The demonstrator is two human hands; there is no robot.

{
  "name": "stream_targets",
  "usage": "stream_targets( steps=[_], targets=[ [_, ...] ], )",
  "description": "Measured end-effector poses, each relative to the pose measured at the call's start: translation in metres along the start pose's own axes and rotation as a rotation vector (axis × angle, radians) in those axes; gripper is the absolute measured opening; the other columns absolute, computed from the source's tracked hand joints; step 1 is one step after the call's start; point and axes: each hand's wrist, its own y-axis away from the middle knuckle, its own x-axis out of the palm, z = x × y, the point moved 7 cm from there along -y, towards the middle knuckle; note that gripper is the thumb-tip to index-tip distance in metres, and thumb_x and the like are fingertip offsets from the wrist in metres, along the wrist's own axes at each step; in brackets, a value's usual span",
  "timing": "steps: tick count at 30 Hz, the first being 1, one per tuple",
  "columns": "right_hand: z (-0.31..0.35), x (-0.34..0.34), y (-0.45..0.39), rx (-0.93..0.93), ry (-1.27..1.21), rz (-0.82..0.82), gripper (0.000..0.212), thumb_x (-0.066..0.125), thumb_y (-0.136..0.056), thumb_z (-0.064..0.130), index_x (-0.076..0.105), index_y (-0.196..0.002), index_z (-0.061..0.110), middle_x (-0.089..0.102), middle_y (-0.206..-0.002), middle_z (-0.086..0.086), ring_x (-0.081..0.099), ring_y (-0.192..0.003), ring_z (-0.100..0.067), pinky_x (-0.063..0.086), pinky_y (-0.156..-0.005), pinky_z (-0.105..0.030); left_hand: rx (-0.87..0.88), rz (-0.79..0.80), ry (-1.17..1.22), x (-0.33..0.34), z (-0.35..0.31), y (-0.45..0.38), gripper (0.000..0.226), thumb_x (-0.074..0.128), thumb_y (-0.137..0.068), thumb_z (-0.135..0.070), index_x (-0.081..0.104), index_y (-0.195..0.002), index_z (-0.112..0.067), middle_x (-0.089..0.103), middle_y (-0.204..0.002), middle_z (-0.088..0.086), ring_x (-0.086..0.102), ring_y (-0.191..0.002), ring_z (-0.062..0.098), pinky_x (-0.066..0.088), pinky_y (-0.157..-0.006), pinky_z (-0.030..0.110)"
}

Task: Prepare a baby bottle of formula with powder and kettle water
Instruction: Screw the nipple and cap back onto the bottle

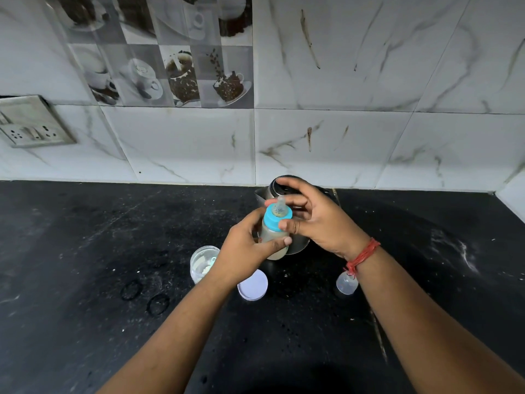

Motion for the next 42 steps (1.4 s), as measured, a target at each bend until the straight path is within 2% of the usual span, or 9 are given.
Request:
stream_targets(
  steps=[6, 11, 16, 22, 27, 30, 34, 39, 42],
  targets=[
    [-0.001, 0.006, 0.003, -0.002, 0.081, -0.366, 0.071, 0.087, -0.077, 0.014, 0.051, -0.136, 0.029, 0.073, -0.113, 0.01, 0.066, -0.11, -0.02, 0.052, -0.1, -0.044, 0.027, -0.119, -0.014, 0.0, -0.008, 0.002, 0.052, 0.085, -0.082, -0.022, 0.059, -0.122, -0.043, 0.075, -0.109, -0.013, 0.071, -0.101, 0.005, 0.058, -0.093, 0.036],
    [0.006, -0.002, -0.001, -0.023, 0.099, -0.159, 0.076, 0.087, -0.078, 0.02, 0.047, -0.142, 0.025, 0.072, -0.121, 0.006, 0.065, -0.118, -0.015, 0.049, -0.108, -0.042, -0.014, 0.003, 0.054, 0.001, -0.009, 0.003, 0.053, 0.085, -0.083, -0.021, 0.063, -0.131, -0.027, 0.075, -0.114, -0.01, 0.071, -0.107, 0.01, 0.057, -0.098, 0.038],
    [0.013, 0.001, 0.003, -0.011, -0.181, 0.097, 0.069, 0.073, -0.083, 0.01, 0.043, -0.145, 0.014, 0.07, -0.127, -0.014, 0.064, -0.125, -0.028, 0.051, -0.106, -0.042, -0.056, 0.17, 0.247, 0.008, -0.012, 0.003, 0.05, 0.083, -0.083, -0.012, 0.064, -0.129, -0.012, 0.074, -0.121, 0.006, 0.07, -0.114, 0.024, 0.057, -0.1, 0.041],
    [0.008, 0.002, 0.0, -0.059, -0.224, -0.108, 0.051, 0.077, -0.081, 0.011, 0.053, -0.126, 0.009, 0.074, -0.118, -0.012, 0.067, -0.118, -0.031, 0.052, -0.102, -0.044, -0.037, 0.11, 0.255, 0.007, -0.014, 0.004, 0.046, 0.081, -0.085, -0.015, 0.065, -0.128, -0.013, 0.075, -0.117, 0.007, 0.07, -0.113, 0.027, 0.056, -0.1, 0.041],
    [0.003, 0.01, 0.003, -0.086, -0.338, -0.329, 0.042, 0.076, -0.083, 0.002, 0.053, -0.117, 0.008, 0.075, -0.115, -0.01, 0.068, -0.115, -0.032, 0.049, -0.106, -0.056, 0.013, 0.013, 0.182, 0.007, -0.027, 0.005, 0.045, 0.078, -0.089, -0.013, 0.063, -0.131, -0.021, 0.075, -0.116, -0.003, 0.071, -0.108, 0.01, 0.054, -0.091, 0.02],
    [0.011, 0.008, 0.005, -0.097, -0.367, -0.343, 0.051, 0.08, -0.077, 0.011, 0.054, -0.121, 0.006, 0.075, -0.115, -0.011, 0.069, -0.112, -0.03, 0.052, -0.104, -0.051, -0.056, 0.102, 0.251, 0.01, -0.023, 0.004, 0.044, 0.08, -0.089, -0.018, 0.062, -0.129, -0.02, 0.074, -0.117, 0.001, 0.071, -0.11, 0.016, 0.056, -0.094, 0.03],
    [0.031, 0.007, 0.001, -0.123, -0.338, -0.049, 0.063, 0.078, -0.079, 0.01, 0.051, -0.136, 0.011, 0.065, -0.111, -0.007, 0.063, -0.105, -0.017, 0.053, -0.093, -0.033, -0.094, 0.224, 0.293, 0.017, -0.023, 0.009, 0.039, 0.081, -0.079, -0.031, 0.067, -0.113, -0.019, 0.073, -0.102, -0.001, 0.068, -0.094, 0.013, 0.056, -0.085, 0.032],
    [0.048, 0.018, -0.004, -0.018, -0.272, 0.427, 0.097, 0.087, -0.07, 0.05, 0.047, -0.144, 0.003, 0.052, -0.133, -0.016, 0.05, -0.12, -0.031, 0.042, -0.104, -0.046, -0.059, 0.417, 0.472, 0.037, -0.043, 0.015, 0.036, 0.072, -0.079, -0.03, 0.064, -0.106, -0.008, 0.072, -0.093, 0.009, 0.069, -0.087, 0.024, 0.054, -0.078, 0.033],
    [0.078, 0.037, 0.005, -0.139, -0.434, 0.738, 0.068, 0.074, -0.088, 0.036, 0.047, -0.135, -0.006, 0.061, -0.137, -0.009, 0.057, -0.127, -0.025, 0.047, -0.108, -0.039, -0.062, 0.541, 0.631, 0.049, -0.058, 0.018, 0.035, 0.075, -0.075, -0.028, 0.067, -0.103, -0.009, 0.068, -0.087, 0.013, 0.067, -0.076, 0.029, 0.055, -0.073, 0.036]
  ],
)
